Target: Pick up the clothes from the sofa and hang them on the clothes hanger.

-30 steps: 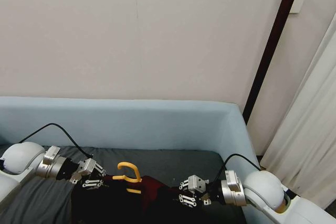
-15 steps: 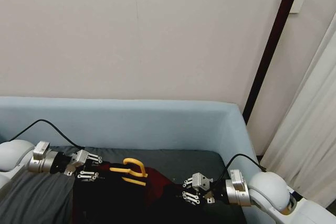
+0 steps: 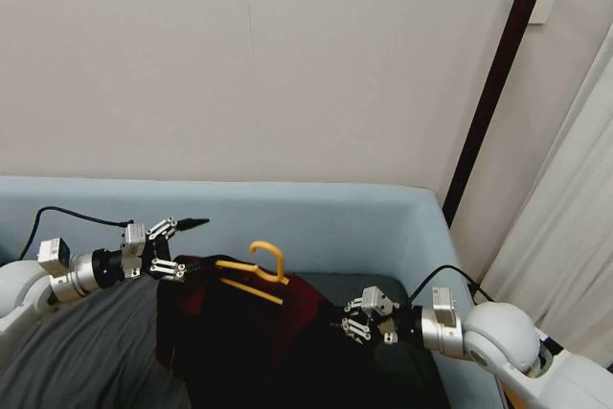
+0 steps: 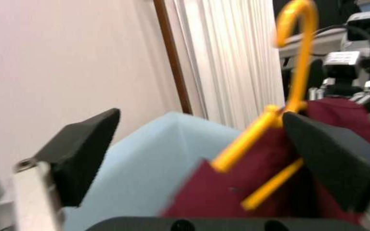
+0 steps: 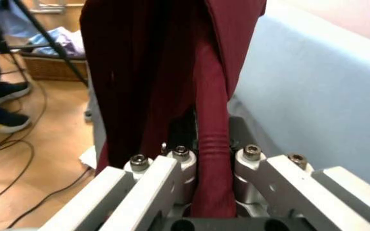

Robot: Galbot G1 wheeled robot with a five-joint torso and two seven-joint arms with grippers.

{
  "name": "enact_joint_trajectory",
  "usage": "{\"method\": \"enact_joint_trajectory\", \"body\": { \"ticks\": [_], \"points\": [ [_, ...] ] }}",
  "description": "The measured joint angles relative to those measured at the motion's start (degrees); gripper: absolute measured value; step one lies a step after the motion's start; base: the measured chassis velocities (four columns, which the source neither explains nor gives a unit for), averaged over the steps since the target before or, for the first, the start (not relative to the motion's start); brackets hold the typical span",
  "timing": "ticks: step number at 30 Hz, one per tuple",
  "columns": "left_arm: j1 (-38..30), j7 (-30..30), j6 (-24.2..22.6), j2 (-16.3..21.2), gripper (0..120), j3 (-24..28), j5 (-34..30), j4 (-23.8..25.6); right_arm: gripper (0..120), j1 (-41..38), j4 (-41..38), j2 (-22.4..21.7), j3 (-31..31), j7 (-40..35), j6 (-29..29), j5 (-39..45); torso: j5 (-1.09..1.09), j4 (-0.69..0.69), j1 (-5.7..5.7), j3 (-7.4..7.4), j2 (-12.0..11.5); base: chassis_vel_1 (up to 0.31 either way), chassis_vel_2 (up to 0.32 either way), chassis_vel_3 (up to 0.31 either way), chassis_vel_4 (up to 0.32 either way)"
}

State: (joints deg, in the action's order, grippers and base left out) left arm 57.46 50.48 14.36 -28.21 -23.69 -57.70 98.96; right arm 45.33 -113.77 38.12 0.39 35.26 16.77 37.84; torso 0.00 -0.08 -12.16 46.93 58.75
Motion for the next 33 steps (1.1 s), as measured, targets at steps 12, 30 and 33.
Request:
{"method": "enact_joint_trajectory", "body": {
  "ticks": [12,30,33],
  "points": [
    [13.31,-30.42,4.82,-9.18,115,-6.82,6.19,12.04,4,-3.98,-5.26,-7.61,1.87,-10.67,3.12,5.64,0.02,0.00,0.00,0.00,0.00,0.000,0.000,0.000,0.000],
    [16.84,-55.55,-8.30,-22.37,100,-0.86,31.09,23.34,4,-10.16,-8.20,-11.01,2.47,-14.82,6.10,11.45,0.02,-0.01,0.01,-0.01,0.00,0.000,0.000,0.000,0.000],
    [16.93,-57.98,-9.75,-24.20,100,0.36,33.60,24.74,4,-10.40,-7.64,-10.51,2.23,-14.48,6.10,11.39,0.02,0.00,0.00,0.00,0.00,0.000,0.000,0.000,0.000]
  ]
}}
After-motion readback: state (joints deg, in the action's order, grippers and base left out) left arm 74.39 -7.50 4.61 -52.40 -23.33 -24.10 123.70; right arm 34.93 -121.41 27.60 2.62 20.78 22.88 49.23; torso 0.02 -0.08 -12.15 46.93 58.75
